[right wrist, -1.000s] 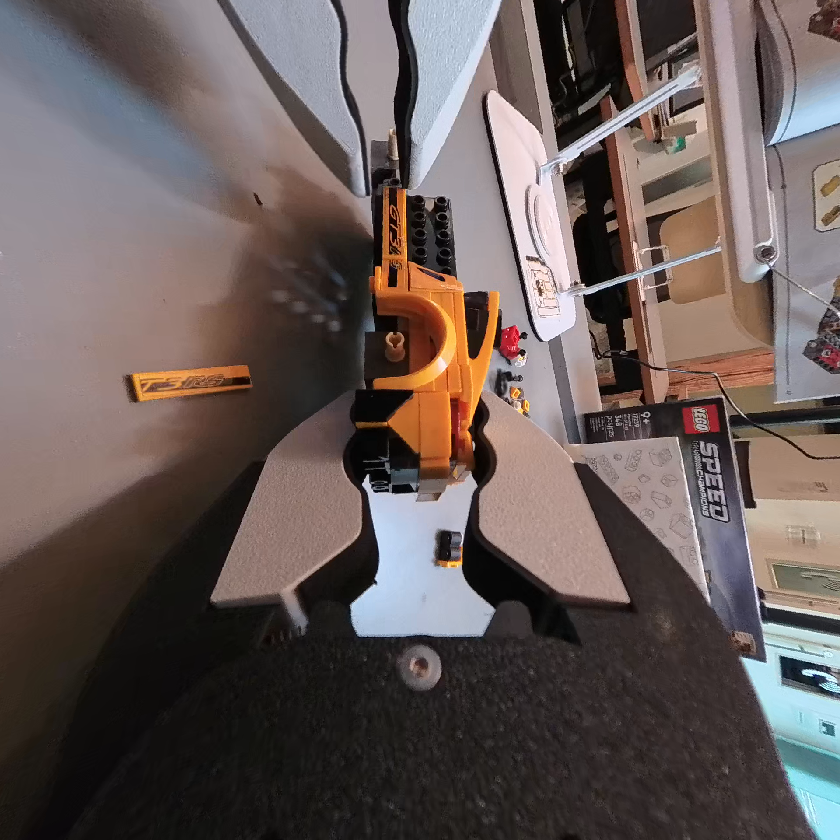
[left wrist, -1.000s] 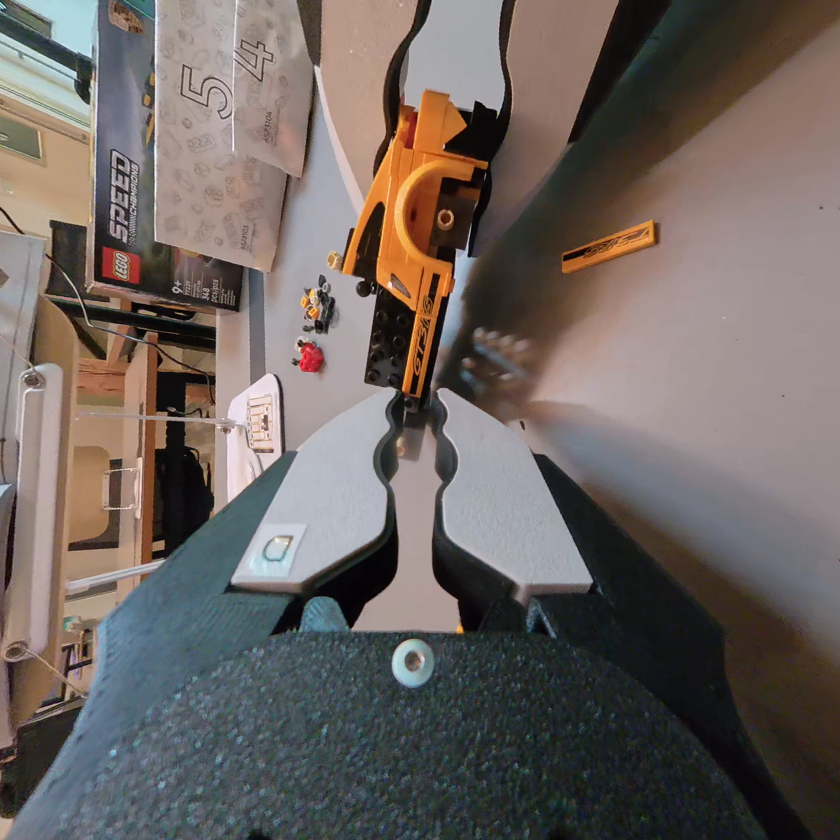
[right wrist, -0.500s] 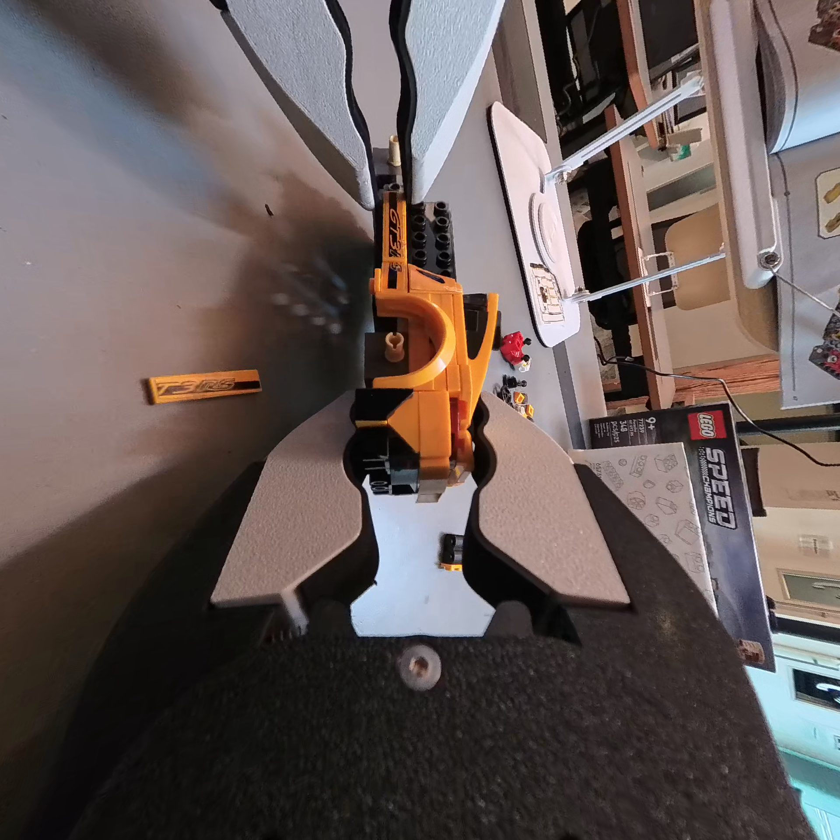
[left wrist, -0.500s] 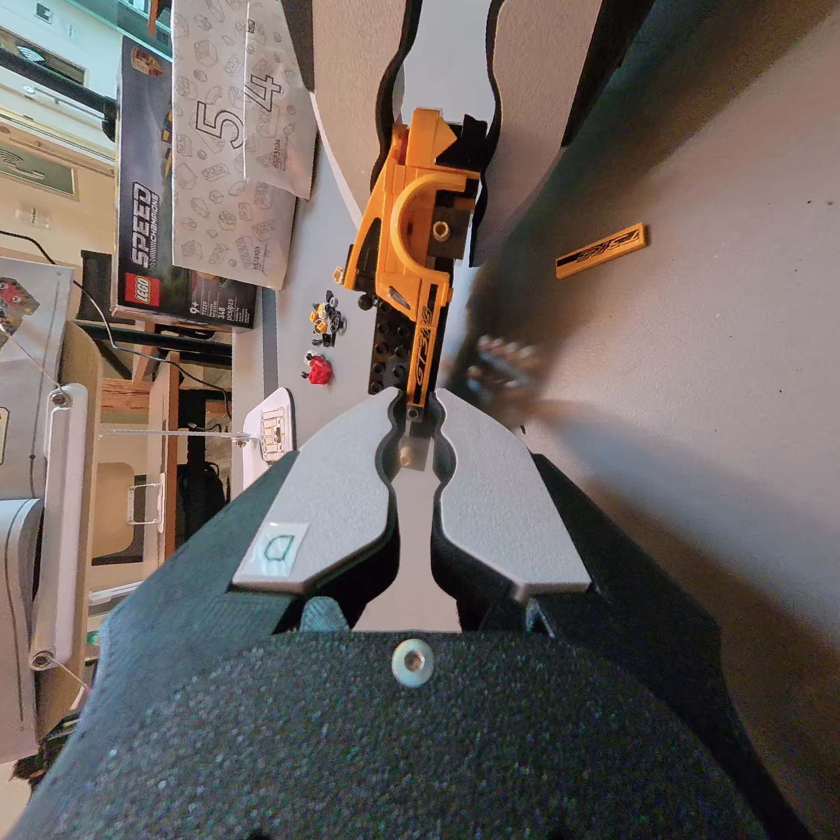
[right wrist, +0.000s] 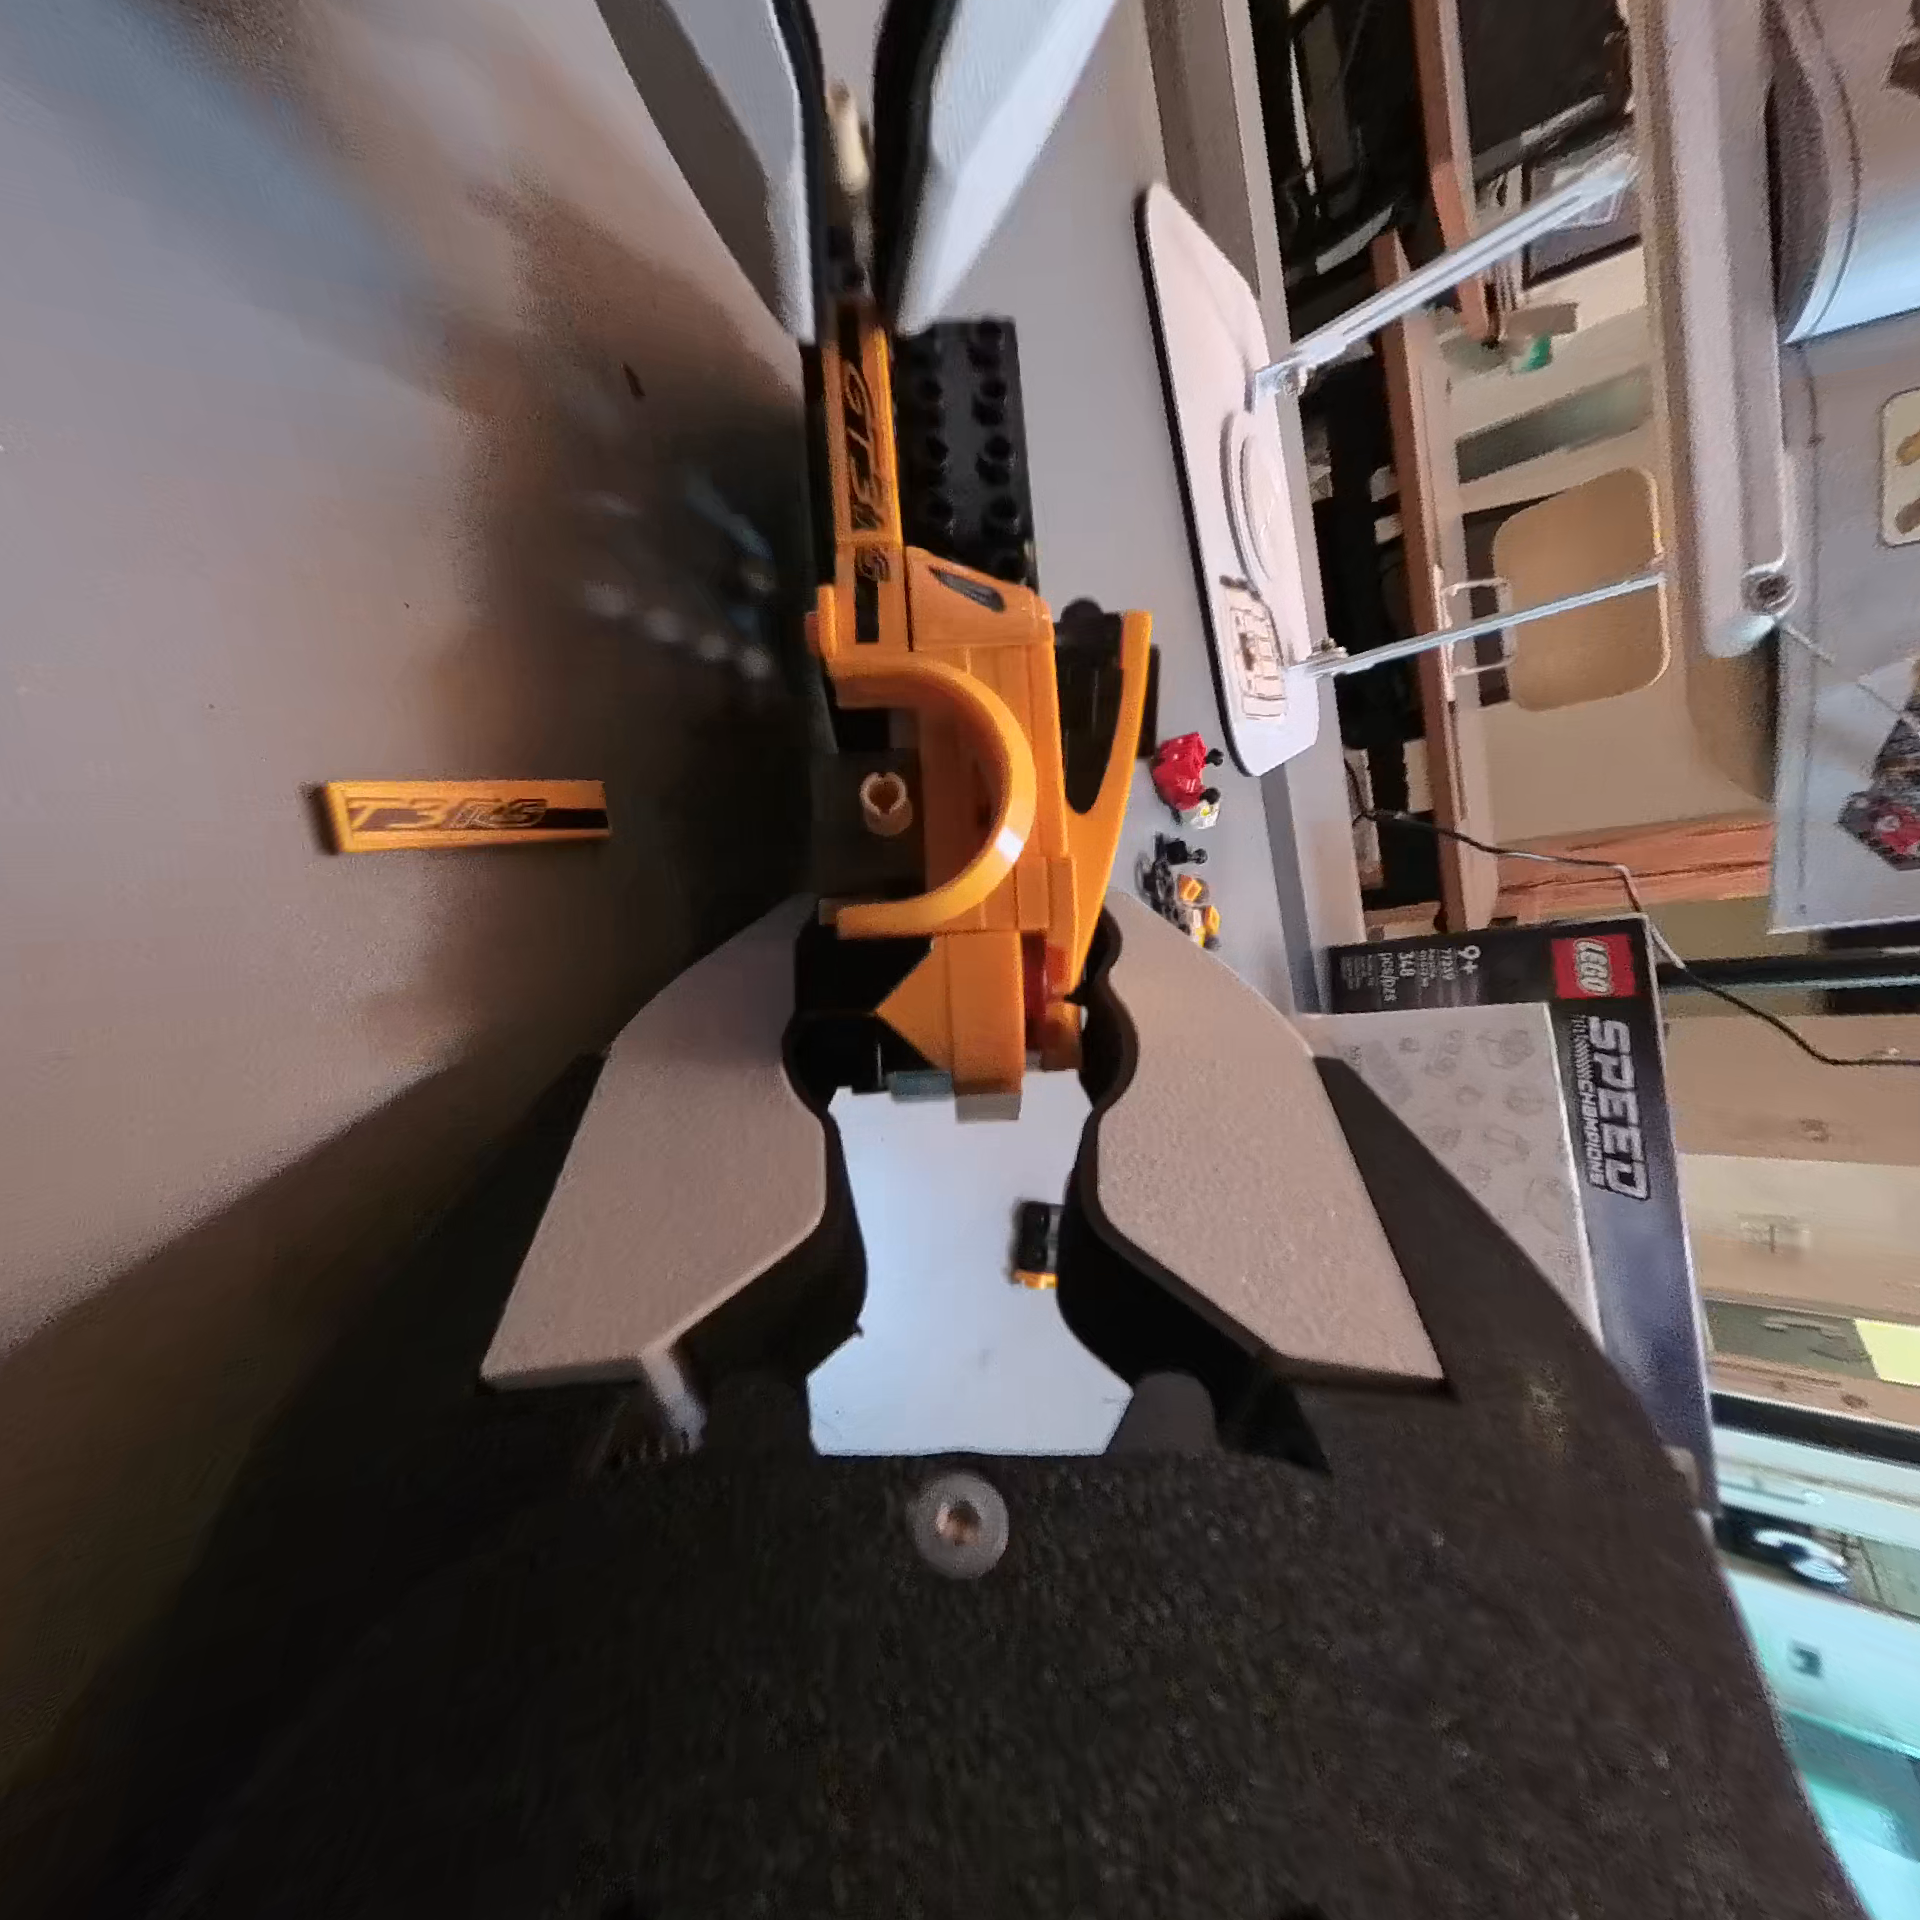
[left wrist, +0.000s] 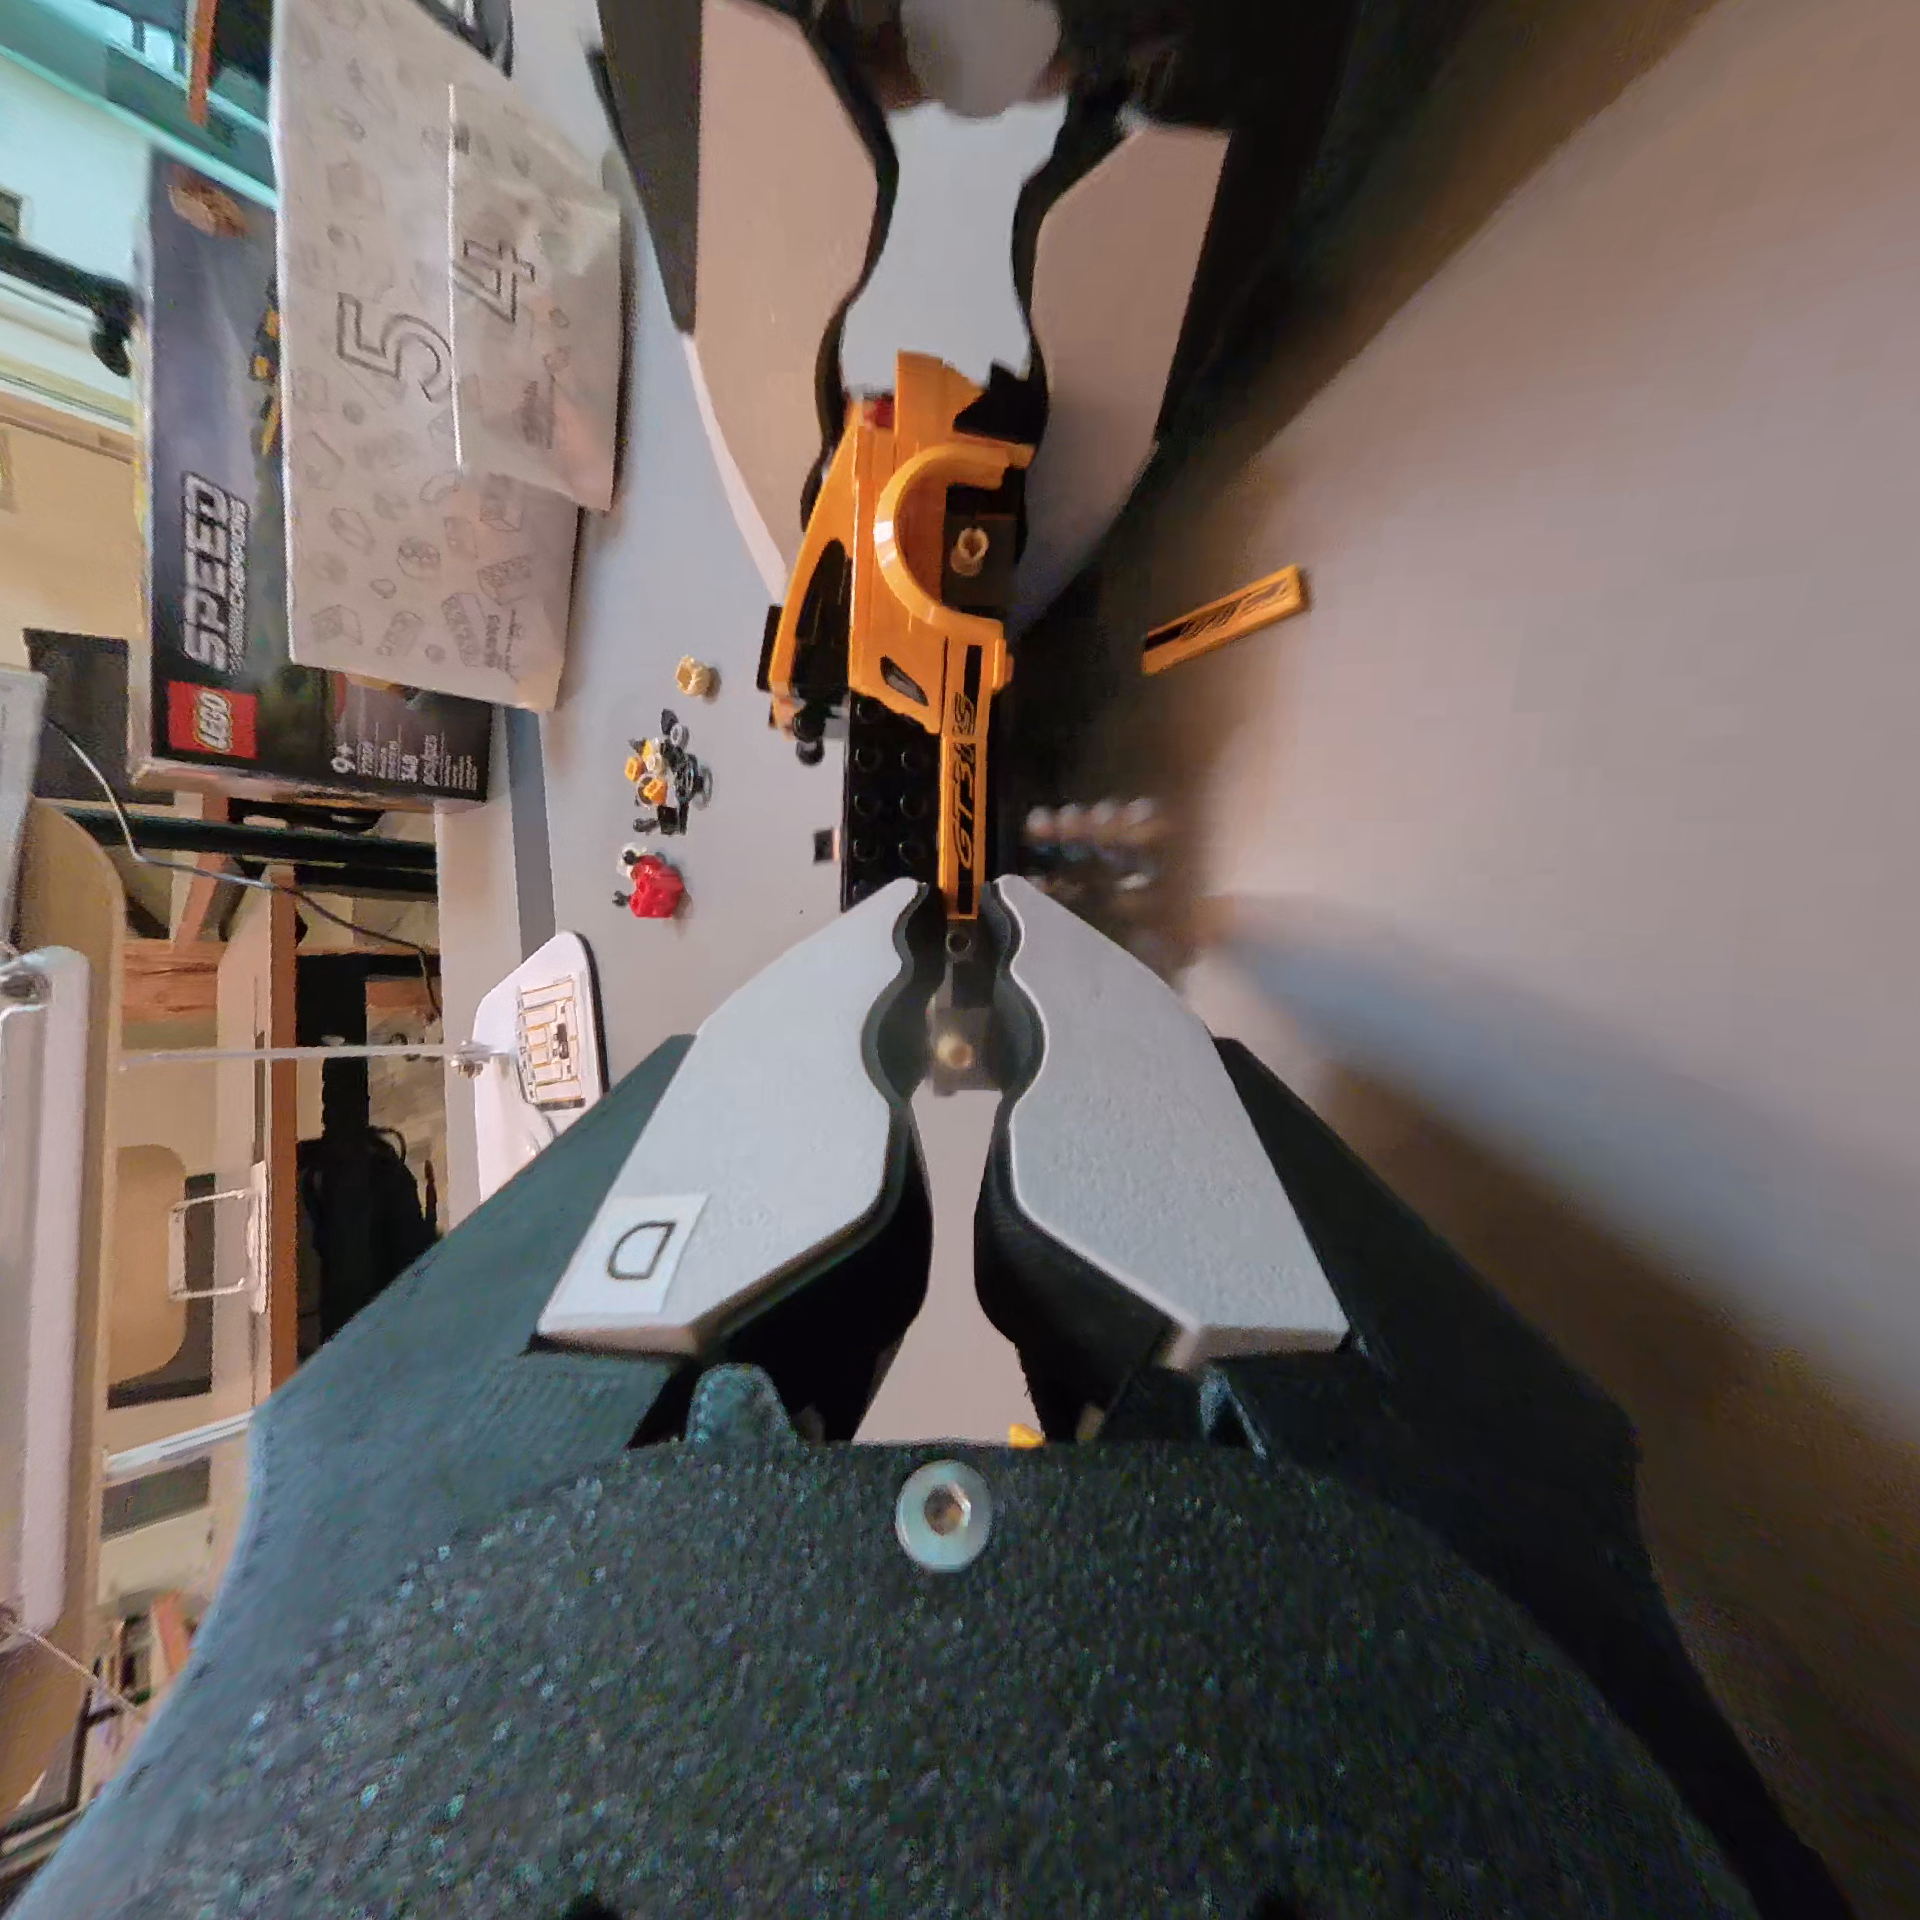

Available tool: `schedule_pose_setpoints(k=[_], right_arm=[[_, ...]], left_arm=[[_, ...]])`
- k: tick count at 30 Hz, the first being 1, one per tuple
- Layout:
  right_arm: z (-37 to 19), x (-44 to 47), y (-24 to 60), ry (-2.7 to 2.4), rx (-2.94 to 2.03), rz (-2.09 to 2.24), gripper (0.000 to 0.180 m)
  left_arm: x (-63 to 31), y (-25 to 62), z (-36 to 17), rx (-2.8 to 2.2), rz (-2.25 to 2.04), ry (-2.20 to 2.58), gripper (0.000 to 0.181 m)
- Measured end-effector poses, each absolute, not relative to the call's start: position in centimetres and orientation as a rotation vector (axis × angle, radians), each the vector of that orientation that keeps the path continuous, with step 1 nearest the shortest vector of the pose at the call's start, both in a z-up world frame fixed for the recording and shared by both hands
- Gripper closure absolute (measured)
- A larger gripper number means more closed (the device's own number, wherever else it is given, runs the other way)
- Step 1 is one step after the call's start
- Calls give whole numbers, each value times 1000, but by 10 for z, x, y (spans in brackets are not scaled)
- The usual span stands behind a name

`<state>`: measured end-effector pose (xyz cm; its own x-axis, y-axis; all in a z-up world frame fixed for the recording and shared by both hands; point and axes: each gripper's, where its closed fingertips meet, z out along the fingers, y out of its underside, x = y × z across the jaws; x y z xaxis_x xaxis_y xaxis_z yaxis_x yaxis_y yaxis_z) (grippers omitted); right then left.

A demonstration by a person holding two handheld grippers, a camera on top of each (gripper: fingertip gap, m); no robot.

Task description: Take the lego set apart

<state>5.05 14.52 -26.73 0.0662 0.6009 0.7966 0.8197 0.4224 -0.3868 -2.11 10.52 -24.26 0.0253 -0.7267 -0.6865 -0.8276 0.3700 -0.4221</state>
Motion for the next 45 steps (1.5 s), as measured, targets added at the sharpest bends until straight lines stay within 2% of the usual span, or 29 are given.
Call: schedule_pose_setpoints(k=[3, 7, 13, 16, 22, 36, 39, 40, 42, 45], right_arm=[[-267, 47, 146, -1617, -1271, -262, 135], [-268, 50, 151, -1610, -1291, -284, 136], [-268, 44, 143, -1629, -1287, -247, 136], [-268, 45, 142, -1630, -1298, -236, 136], [-267, 44, 139, -1635, -1302, -203, 136], [-268, 46, 142, -1622, -1281, -248, 136], [-268, 46, 142, -1618, -1282, -248, 135], [-268, 45, 142, -1618, -1277, -249, 136], [-268, 48, 150, -1583, -1336, -255, 136], [-268, 46, 147, -1598, -1308, -247, 136]], left_arm=[[-19, 84, -224, -1363, 37, 1682, 180], [-23, 76, -227, -1396, 48, 1676, 180], [-32, 106, -239, -1386, 277, 1637, 178], [-25, 109, -249, -1377, 287, 1666, 173], [-21, 116, -249, -1350, 321, 1653, 174], [-16, 121, -252, -1410, 188, 1689, 174], [-17, 110, -250, -1408, 156, 1710, 175], [-12, 93, -250, -1388, 48, 1742, 181], [6, 65, -254, -1351, -51, 1804, 180], [1, 80, -241, -1395, -4, 1666, 180]])
